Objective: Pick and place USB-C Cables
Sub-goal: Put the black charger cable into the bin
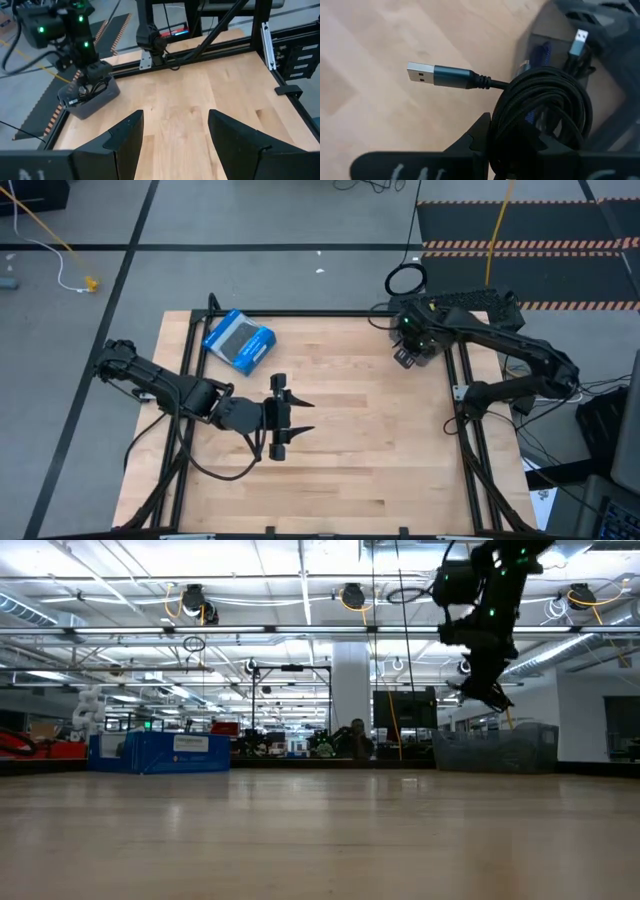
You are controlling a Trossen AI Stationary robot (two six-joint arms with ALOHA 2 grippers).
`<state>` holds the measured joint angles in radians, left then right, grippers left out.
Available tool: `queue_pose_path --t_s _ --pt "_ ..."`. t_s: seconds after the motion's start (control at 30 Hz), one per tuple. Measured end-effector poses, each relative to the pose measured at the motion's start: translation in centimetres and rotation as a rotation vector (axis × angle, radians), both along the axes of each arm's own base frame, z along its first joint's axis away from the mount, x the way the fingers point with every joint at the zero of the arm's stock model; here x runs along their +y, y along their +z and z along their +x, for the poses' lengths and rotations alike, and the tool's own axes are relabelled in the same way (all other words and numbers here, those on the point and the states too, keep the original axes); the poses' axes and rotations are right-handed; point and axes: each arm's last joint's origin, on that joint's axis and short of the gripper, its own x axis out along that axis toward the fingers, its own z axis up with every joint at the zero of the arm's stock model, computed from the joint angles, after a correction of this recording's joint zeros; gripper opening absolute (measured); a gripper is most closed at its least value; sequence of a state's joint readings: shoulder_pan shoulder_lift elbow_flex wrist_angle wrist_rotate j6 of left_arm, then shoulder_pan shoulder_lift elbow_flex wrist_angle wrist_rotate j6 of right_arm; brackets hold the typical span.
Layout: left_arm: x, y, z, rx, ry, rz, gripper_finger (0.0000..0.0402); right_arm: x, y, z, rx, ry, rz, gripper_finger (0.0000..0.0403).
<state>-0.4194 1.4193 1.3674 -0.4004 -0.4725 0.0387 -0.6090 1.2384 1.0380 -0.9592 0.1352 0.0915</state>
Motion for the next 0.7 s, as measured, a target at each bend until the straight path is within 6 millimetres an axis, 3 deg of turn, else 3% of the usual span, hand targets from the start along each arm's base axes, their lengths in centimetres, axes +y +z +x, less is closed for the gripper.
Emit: queue_pose_path --t_s 0.37,0.7 --pt "-0.1 -0.2 0.2 0.006 0.004 -0.014 0.0225 -3.1 -4.2 -1.5 0.098 -0.088 -0.004 0.0041" --pt "-0.2 -1.0 0.9 0.023 0.005 -0.005 0.0225 -4.4 -4.7 -2.6 0.129 -0.188 -0.038 0.0041"
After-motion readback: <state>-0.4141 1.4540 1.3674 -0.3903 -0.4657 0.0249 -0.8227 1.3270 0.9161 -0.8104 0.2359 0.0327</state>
